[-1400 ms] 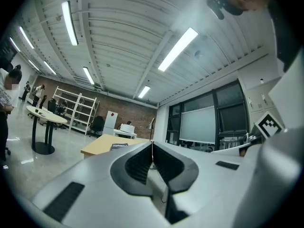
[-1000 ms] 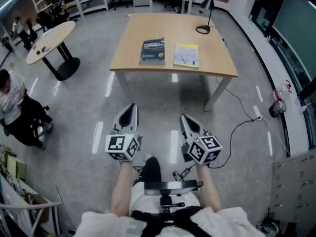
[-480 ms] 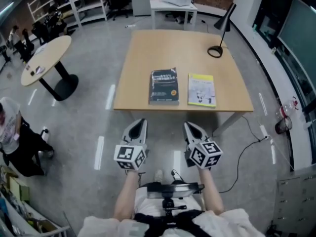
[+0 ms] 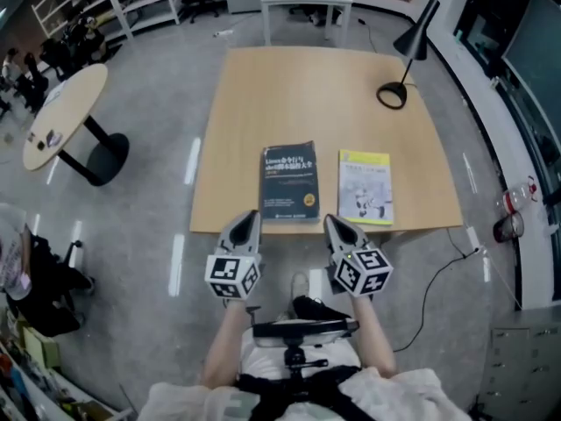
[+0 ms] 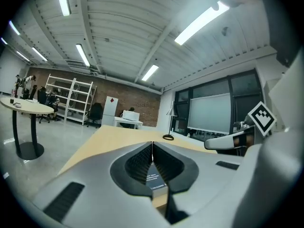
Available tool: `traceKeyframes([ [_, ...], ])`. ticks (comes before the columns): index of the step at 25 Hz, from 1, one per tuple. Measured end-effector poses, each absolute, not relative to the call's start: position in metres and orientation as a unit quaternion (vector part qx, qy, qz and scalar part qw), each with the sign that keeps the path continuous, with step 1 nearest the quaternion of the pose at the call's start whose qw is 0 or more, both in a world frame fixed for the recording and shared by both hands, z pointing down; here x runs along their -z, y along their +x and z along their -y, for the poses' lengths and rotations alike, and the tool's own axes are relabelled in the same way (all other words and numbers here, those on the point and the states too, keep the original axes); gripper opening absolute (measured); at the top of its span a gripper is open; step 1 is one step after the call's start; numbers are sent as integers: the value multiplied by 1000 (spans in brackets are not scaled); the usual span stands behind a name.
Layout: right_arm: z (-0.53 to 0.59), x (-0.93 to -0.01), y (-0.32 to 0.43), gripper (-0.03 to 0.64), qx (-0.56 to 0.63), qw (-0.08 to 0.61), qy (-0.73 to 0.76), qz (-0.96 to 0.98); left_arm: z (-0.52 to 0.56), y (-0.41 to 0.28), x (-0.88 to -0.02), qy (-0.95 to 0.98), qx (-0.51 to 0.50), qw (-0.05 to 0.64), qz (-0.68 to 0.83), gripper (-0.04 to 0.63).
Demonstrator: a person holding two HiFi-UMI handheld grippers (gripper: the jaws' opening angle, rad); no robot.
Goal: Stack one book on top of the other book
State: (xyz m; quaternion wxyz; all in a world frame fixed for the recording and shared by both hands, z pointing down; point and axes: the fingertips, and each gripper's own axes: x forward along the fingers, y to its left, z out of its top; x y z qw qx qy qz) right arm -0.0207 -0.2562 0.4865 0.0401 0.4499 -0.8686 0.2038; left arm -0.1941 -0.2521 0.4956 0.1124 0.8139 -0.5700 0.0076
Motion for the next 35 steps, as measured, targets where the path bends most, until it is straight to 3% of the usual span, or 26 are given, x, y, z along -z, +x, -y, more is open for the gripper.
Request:
traceKeyframes([
  [8,345,-535,-40,0,-223,108,419,874,327,-177,-544,810,-61,151,563,12],
  [16,371,-588,-50,0,-256,179,416,854,365,-173,-586,804,-131,162,557,12],
  [25,390,-627,-53,0,-272,260,402,835,381,-168,-646,787,-238,222,525,12],
  [35,388,-644,-53,0,-288,295,399,819,380,-164,-651,784,-268,227,512,11],
])
